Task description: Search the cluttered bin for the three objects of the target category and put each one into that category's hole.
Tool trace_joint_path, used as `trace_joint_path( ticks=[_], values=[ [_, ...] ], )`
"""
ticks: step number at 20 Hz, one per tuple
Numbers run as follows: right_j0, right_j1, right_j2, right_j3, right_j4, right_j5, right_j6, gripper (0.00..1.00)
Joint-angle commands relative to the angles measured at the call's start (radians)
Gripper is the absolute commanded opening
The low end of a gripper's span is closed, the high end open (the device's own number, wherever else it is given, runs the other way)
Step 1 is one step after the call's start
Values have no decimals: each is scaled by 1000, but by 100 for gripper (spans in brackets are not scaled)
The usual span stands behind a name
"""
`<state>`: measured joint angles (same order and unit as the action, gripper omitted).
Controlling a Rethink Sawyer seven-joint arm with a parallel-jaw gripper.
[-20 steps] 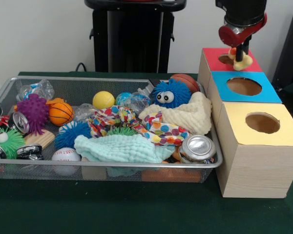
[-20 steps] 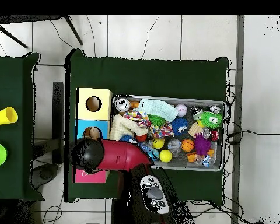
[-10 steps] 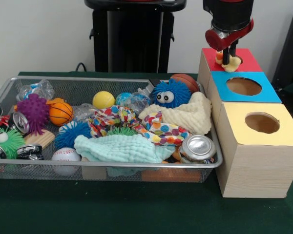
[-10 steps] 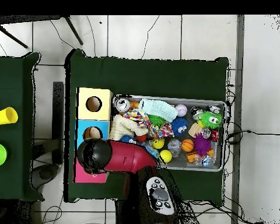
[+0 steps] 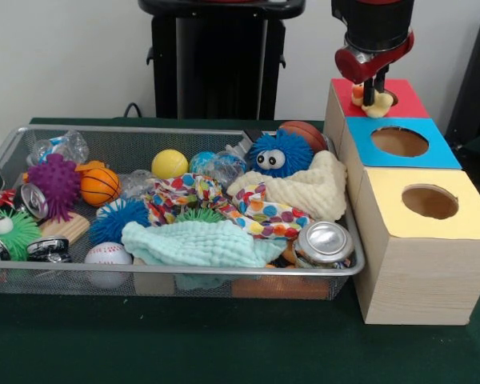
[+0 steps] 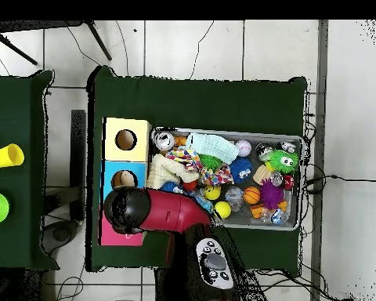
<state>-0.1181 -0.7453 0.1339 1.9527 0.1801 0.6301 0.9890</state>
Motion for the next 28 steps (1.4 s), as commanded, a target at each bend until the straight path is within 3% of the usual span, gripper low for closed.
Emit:
trace_joint_path(
  ticks=[1,13,28],
  values=[
    [-1,84,12,-8,-6,59,212,0],
    [16,109,27,25,33,99,251,0],
    [37,69,14,56,81,233,288,0]
  ],
)
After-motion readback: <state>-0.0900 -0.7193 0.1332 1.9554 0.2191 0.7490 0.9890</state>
